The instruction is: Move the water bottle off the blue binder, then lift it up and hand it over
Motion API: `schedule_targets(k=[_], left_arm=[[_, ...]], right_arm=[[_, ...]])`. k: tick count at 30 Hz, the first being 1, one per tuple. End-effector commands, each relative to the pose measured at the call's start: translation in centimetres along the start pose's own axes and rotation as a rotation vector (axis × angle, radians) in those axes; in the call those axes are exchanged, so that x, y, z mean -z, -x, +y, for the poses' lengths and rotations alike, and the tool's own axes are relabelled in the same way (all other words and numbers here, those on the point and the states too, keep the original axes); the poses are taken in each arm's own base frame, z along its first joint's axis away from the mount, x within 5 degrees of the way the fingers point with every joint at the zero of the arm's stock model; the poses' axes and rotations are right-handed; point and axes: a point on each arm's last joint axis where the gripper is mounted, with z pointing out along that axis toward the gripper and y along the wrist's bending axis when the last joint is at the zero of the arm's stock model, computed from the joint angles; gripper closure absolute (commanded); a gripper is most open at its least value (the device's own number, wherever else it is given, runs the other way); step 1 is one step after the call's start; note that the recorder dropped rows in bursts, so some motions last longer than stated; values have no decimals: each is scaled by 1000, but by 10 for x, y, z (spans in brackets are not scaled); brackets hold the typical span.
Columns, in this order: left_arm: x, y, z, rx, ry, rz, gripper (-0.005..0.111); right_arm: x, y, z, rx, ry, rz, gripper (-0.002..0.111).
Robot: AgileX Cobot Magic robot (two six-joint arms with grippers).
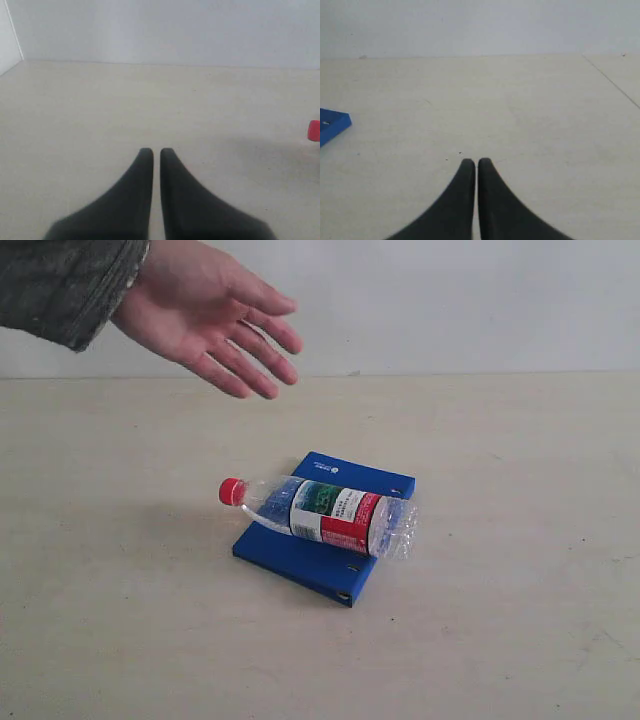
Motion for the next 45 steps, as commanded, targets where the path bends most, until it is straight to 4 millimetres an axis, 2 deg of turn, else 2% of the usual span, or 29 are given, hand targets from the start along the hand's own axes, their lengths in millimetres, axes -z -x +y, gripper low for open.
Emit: schedule_targets(k=[1,7,9,14,20,22,27,29,36,40,45], left_arm=[[0,-1,0,0,-7,3,102],[0,-1,0,0,-7,3,102],[0,-1,0,0,-7,3,102],[0,-1,0,0,-7,3,102],[0,-1,0,0,-7,3,102],[0,-1,0,0,-7,3,102],[0,-1,0,0,-7,3,102],[0,-1,0,0,-7,3,102],[0,-1,0,0,-7,3,102],[0,-1,0,0,-7,3,102],[0,-1,0,0,-7,3,102]], right_arm=[[1,10,-3,176,-44,-108,108],[13,46,-5,146,-101,-520,108],[16,51,-6,45,-81,-599,108],[21,57,-6,-287,30,-685,108],[21,57,-4,-331,65,-683,108],[21,57,-5,-455,102,-684,108],[19,54,-8,-1055,268,-621,108],[15,49,-7,-1176,273,-554,108],[2,19,-3,-1238,106,-206,108],[1,10,0,-1345,73,-99,108],[1,12,4,-1072,119,-96,108]])
